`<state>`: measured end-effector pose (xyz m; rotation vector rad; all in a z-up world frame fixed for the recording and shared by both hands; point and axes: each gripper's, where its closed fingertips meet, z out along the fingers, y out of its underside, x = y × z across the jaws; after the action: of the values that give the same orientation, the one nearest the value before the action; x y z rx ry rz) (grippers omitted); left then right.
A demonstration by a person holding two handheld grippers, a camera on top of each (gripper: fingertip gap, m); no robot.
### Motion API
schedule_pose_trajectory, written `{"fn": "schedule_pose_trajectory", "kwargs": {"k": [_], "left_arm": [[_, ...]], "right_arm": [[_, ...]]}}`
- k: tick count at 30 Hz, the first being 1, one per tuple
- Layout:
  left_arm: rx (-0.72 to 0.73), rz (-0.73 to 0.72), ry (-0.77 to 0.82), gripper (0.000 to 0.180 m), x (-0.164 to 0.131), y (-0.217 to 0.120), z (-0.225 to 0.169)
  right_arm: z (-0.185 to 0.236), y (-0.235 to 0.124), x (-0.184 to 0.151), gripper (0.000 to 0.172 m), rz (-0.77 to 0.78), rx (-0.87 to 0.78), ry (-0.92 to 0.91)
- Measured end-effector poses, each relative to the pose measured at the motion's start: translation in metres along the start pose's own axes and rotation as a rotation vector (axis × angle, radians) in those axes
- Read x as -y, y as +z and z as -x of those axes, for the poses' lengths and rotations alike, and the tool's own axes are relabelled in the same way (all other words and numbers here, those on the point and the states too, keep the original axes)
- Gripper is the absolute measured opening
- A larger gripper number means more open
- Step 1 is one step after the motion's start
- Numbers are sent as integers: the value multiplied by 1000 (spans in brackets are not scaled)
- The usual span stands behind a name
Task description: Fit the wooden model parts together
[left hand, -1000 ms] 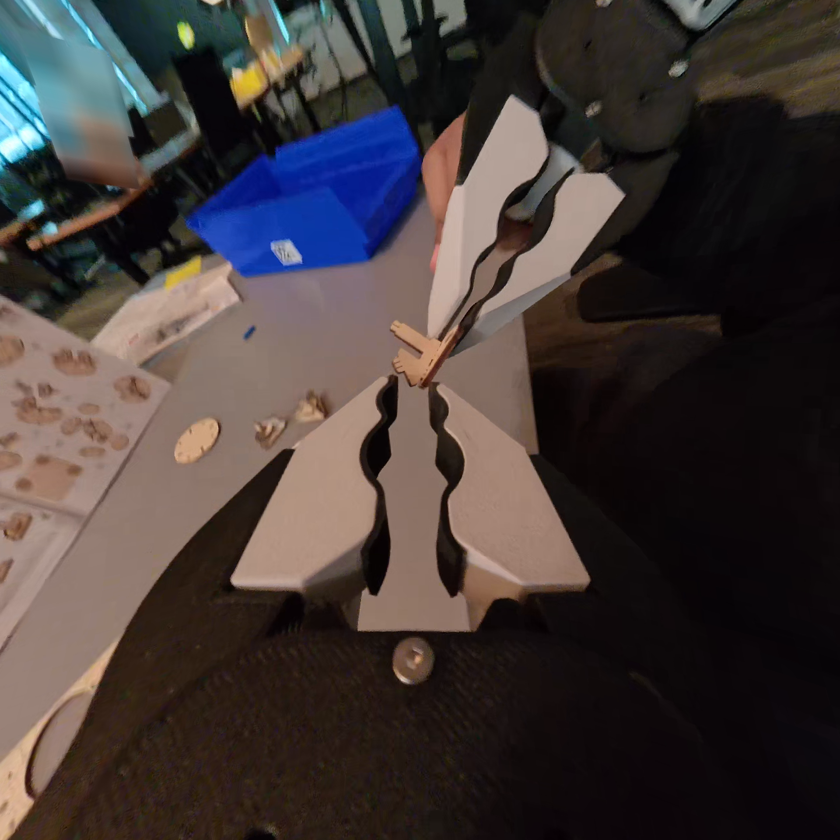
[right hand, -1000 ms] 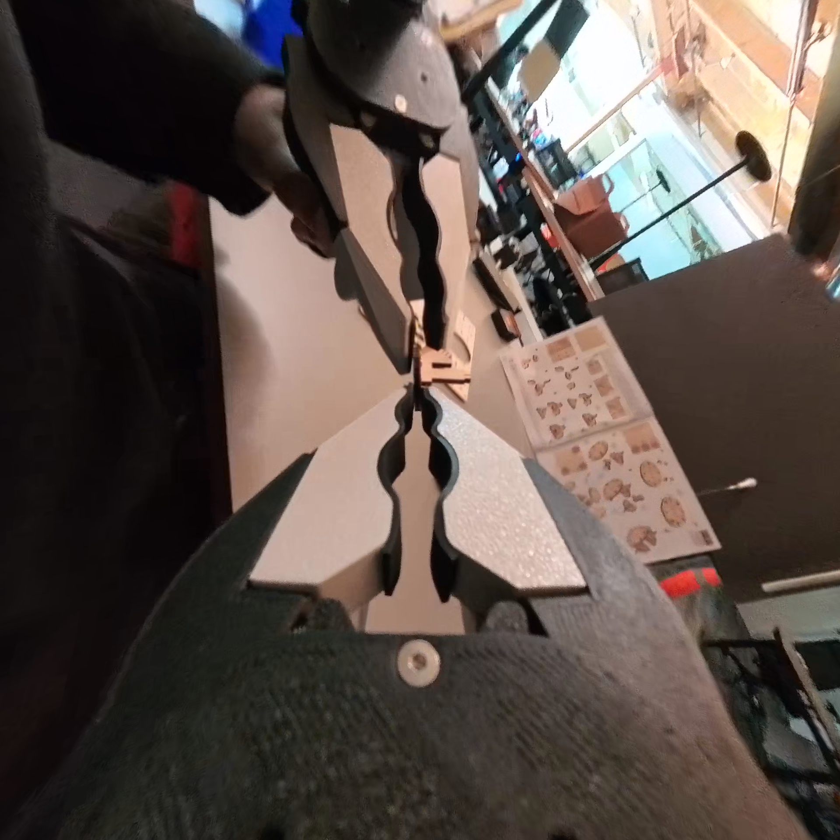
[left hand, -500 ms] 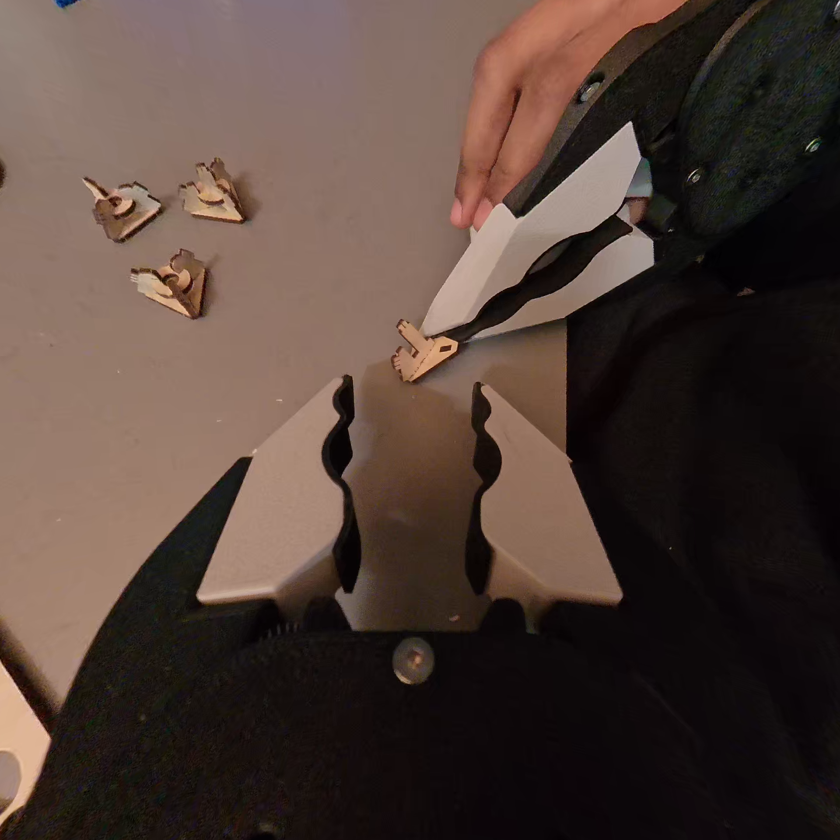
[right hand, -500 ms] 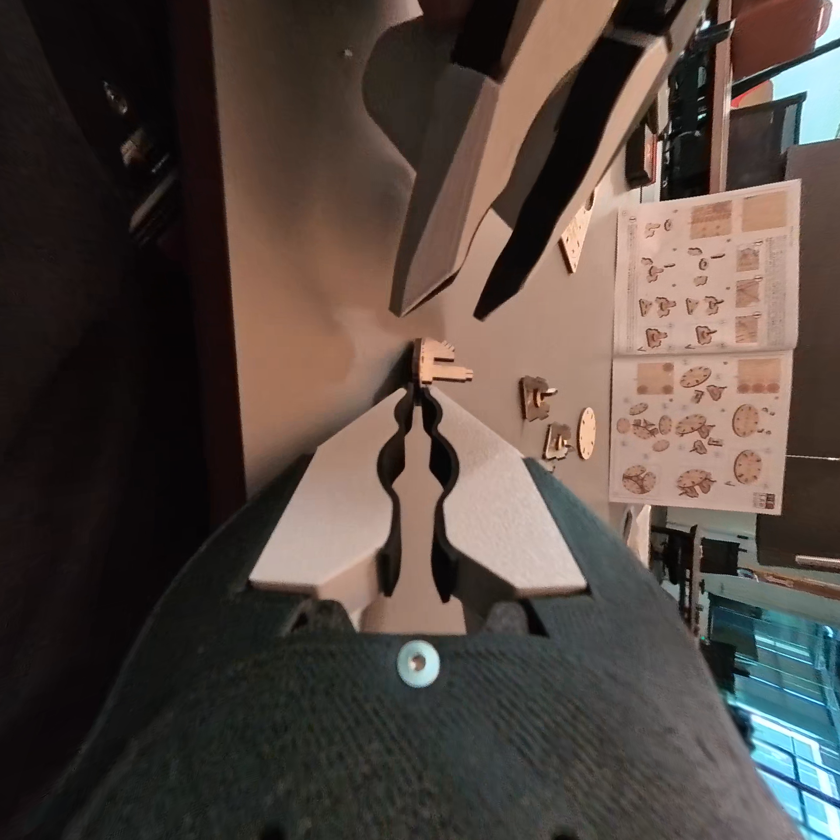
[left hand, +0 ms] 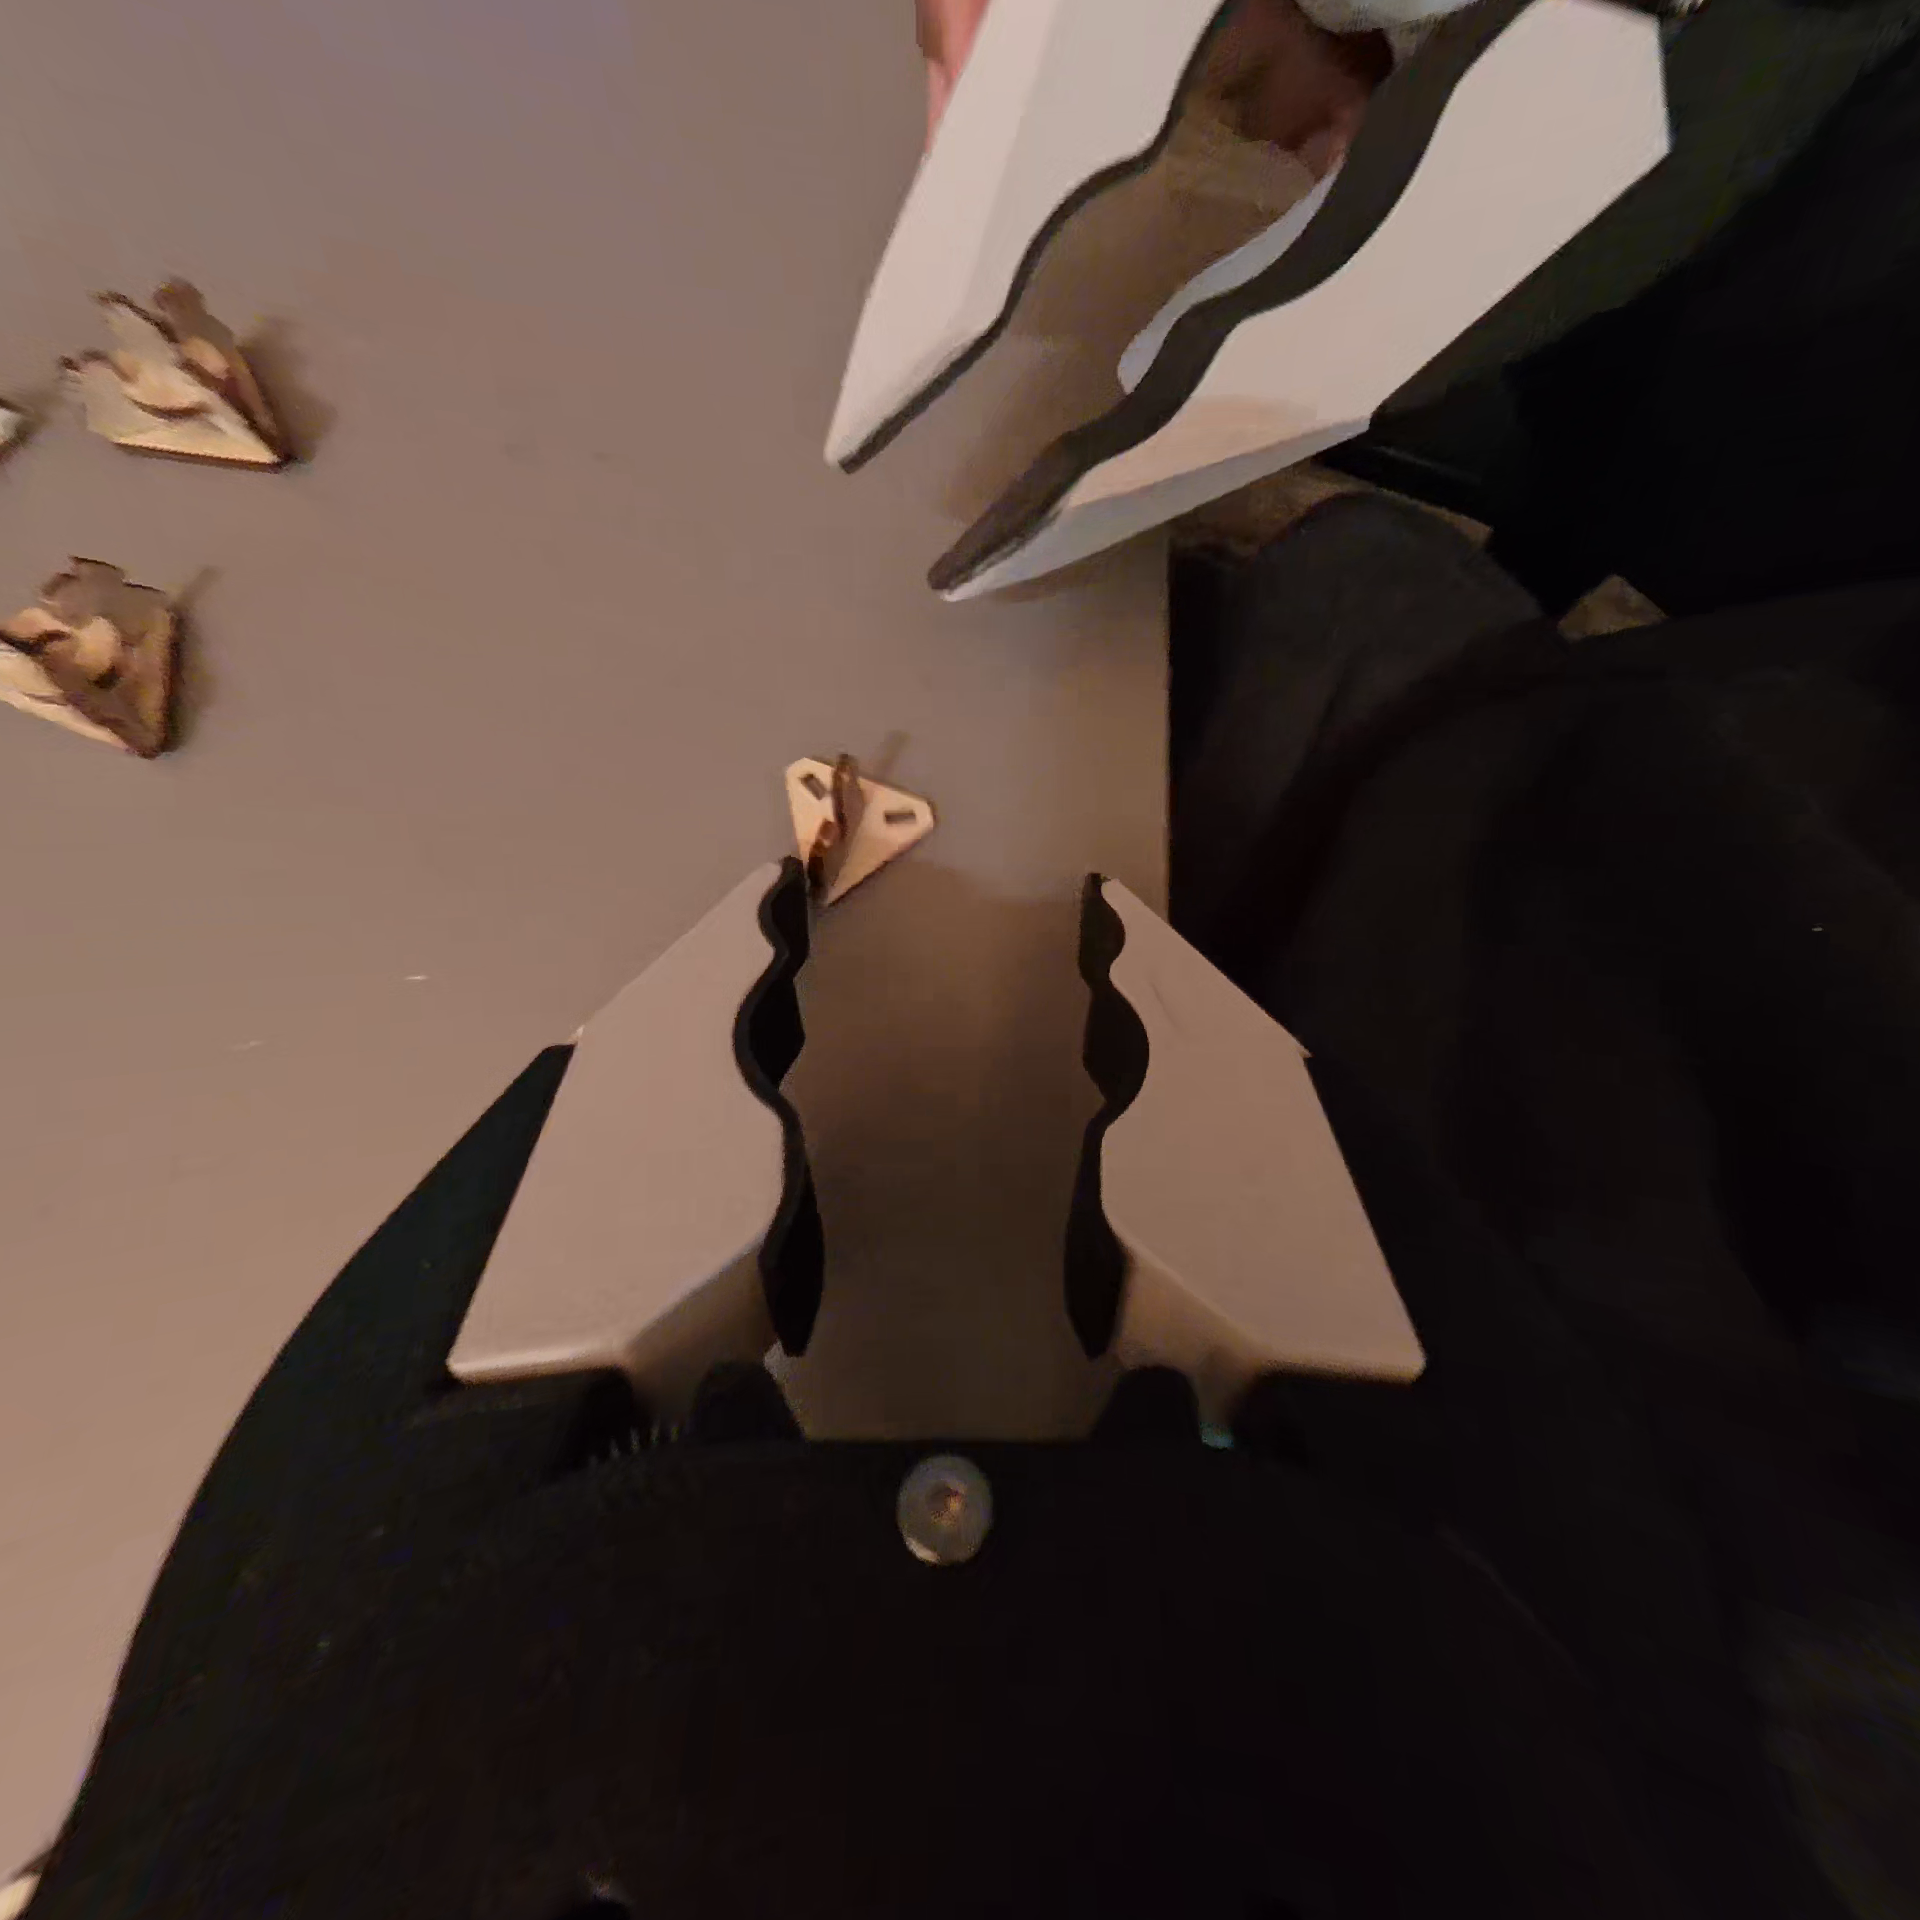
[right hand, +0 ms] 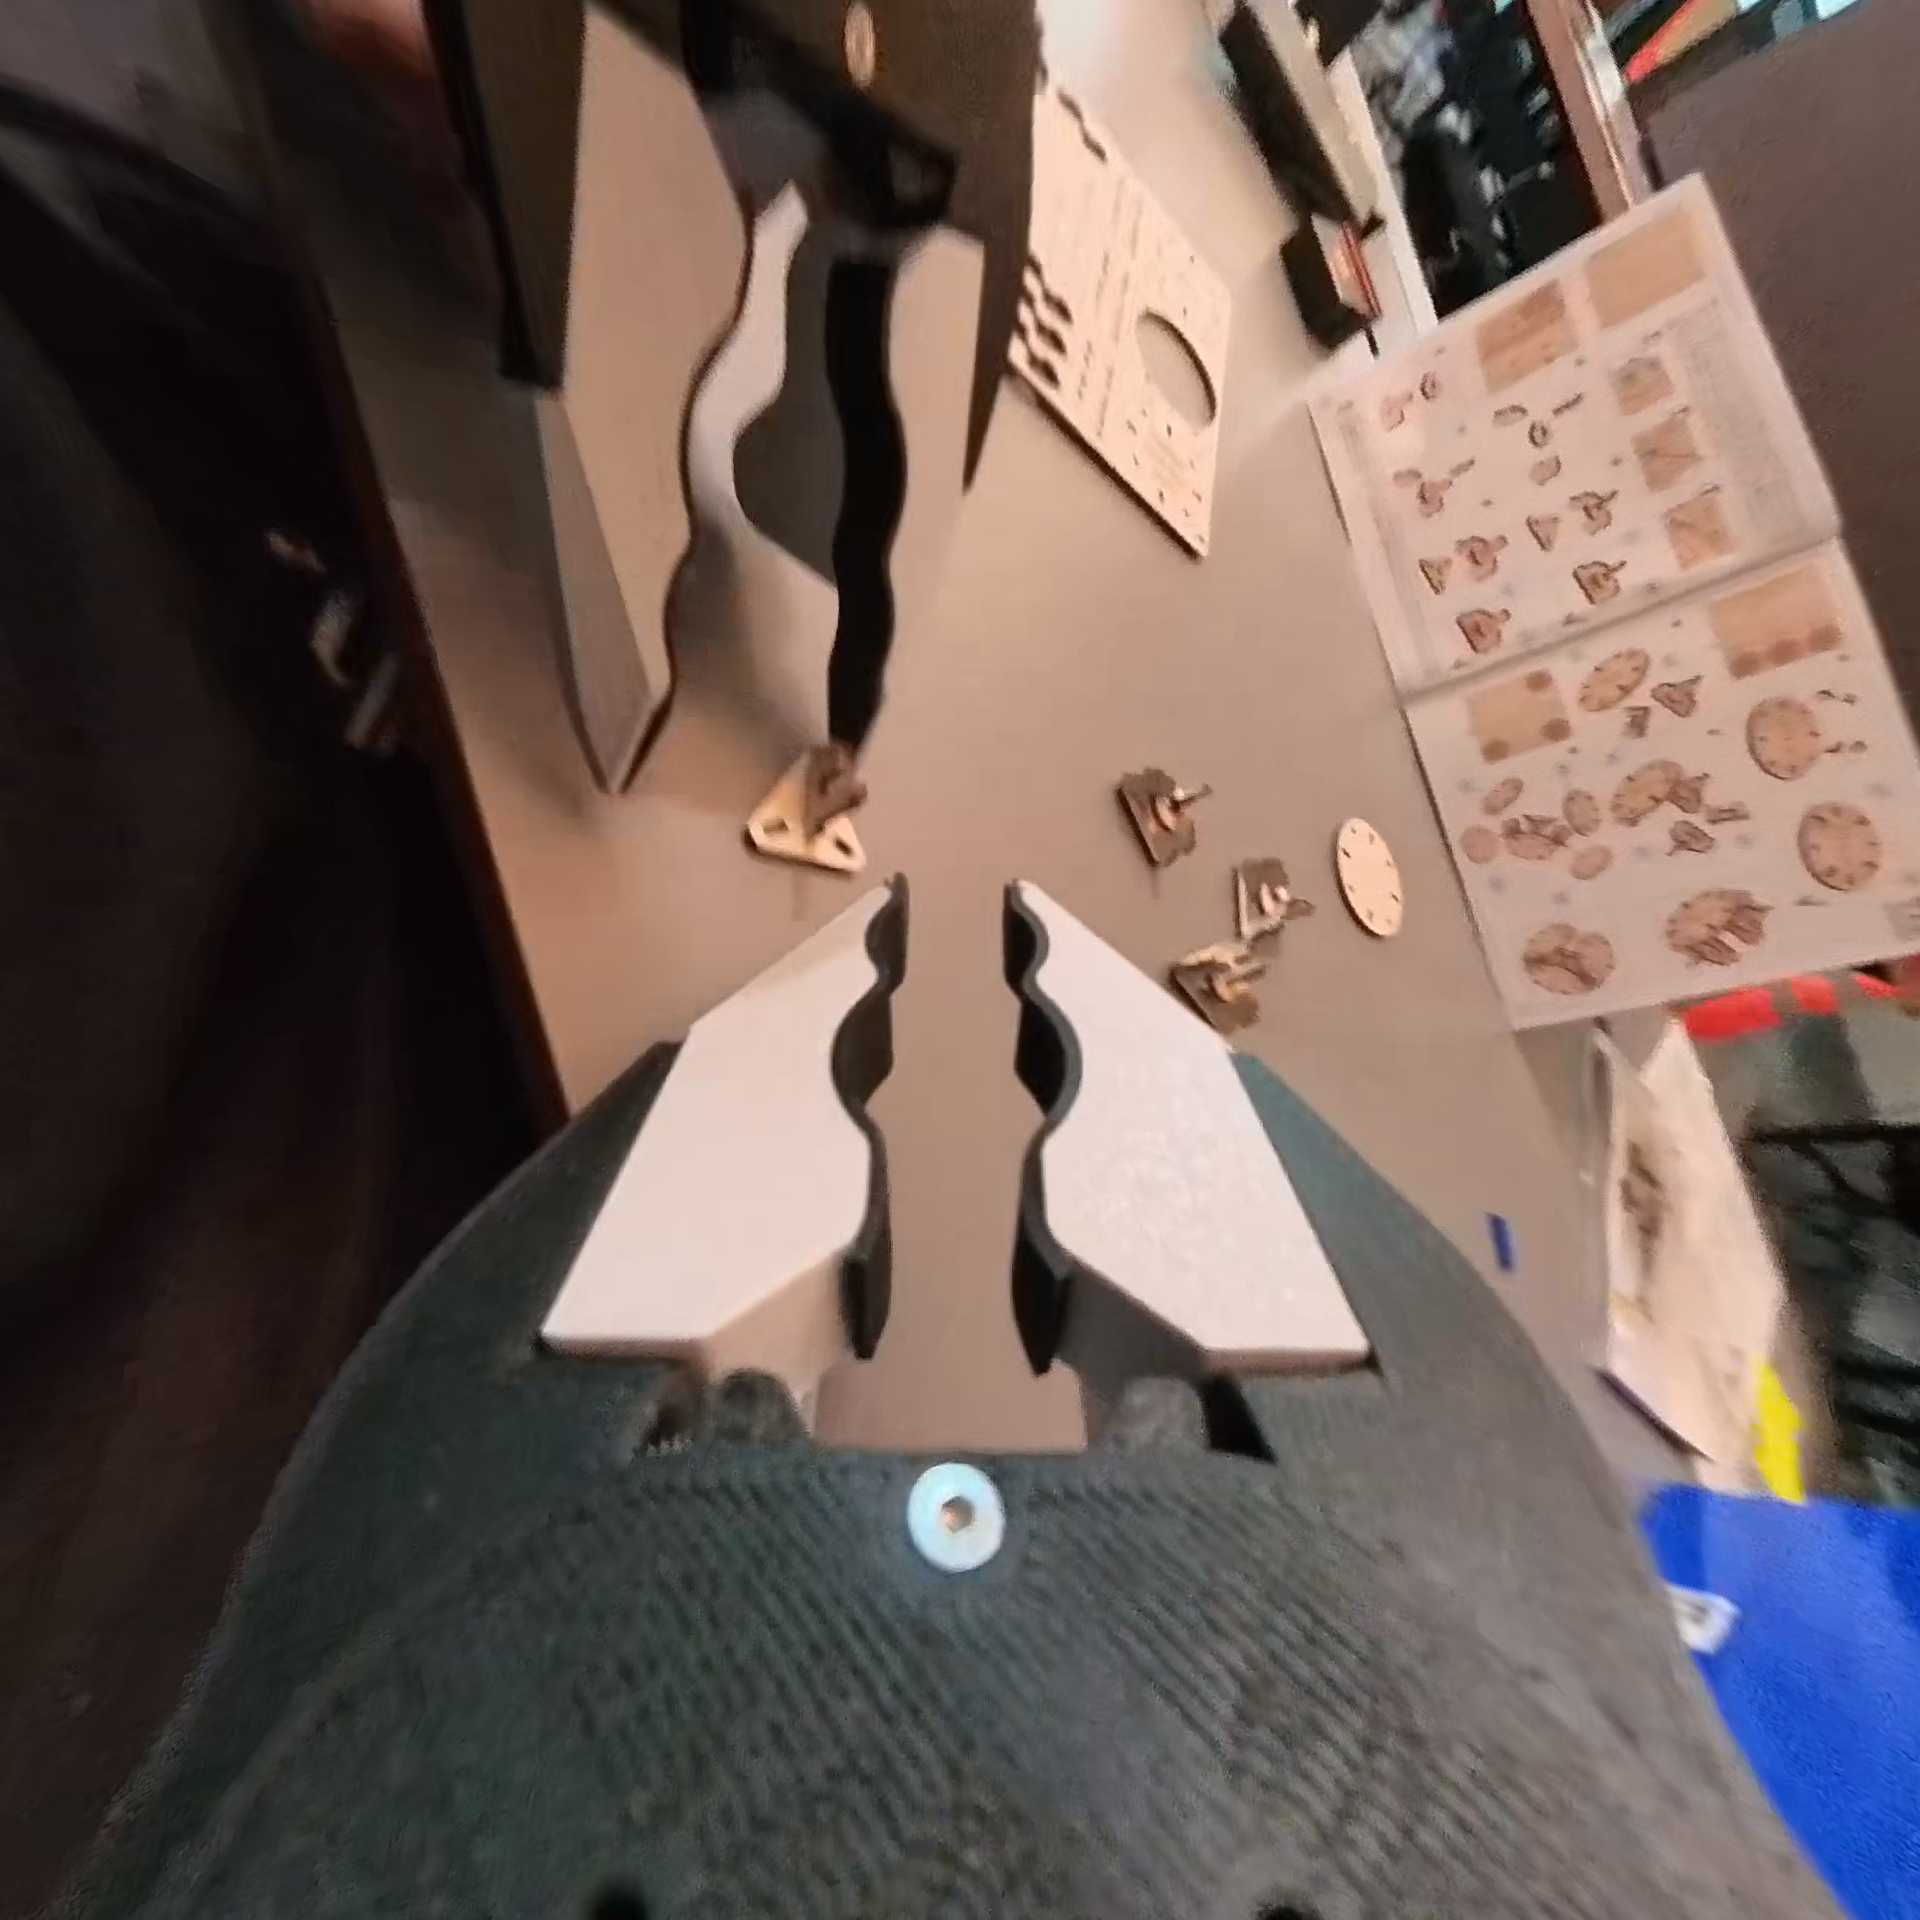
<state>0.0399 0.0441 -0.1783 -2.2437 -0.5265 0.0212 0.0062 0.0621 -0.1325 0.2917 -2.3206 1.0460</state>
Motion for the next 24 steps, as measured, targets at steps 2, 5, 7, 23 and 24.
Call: {"fn": "schedule_pose_trajectory", "kwargs": {"k": [2, 5, 7, 23, 24], "left_arm": [[-73, 7, -8, 53, 0, 2, -15], [-201, 13, -26, 53, 3, 7, -41], [-228, -11, -7, 53, 9, 9, -49], [63, -11, -75, 32, 8, 9, 4], [53, 4, -67, 32, 7, 12, 1]], "right_arm": [[2, -1, 4, 17, -10, 21, 18], [2, -4, -2, 17, 9, 35, 51], [4, -9, 1, 17, -19, 97, 154], [-118, -58, 64, 0, -776, -386, 936], [-119, -54, 59, 0, -781, -445, 975]]}}
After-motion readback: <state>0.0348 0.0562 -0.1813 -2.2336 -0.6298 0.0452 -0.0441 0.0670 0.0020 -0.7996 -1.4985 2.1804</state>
